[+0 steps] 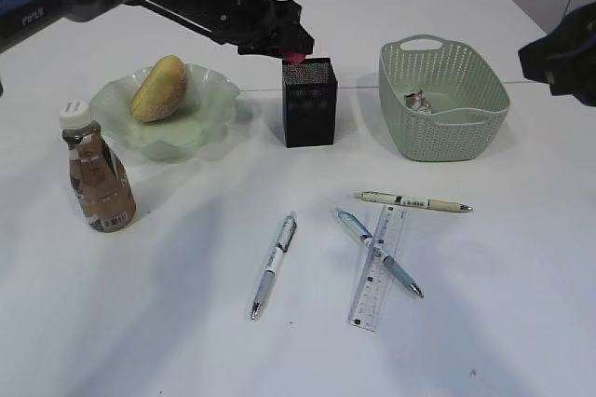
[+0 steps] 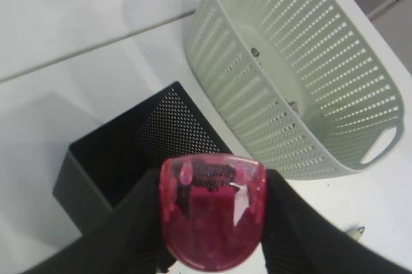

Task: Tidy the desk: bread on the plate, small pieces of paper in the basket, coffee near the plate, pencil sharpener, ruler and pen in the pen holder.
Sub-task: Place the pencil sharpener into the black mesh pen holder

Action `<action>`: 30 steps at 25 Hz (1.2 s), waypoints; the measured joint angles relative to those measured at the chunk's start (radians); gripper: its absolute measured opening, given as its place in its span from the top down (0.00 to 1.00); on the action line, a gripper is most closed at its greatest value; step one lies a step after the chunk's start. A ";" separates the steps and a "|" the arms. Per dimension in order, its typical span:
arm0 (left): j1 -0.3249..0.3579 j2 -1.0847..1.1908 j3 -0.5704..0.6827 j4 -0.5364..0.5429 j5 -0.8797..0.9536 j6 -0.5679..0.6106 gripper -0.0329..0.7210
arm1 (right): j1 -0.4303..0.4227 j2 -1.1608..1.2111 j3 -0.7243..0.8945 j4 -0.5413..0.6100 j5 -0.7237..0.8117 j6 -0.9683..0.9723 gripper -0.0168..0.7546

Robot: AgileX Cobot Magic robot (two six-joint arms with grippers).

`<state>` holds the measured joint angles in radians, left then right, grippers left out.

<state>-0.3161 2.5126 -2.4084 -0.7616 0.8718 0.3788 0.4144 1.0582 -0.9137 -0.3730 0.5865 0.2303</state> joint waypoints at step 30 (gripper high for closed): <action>0.030 0.115 0.000 -0.352 -0.106 0.312 0.55 | 0.000 0.000 0.000 0.004 -0.006 0.000 0.38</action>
<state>-0.2865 2.6276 -2.4084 -1.1135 0.7656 0.6905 0.4144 1.0582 -0.9137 -0.3694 0.5806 0.2303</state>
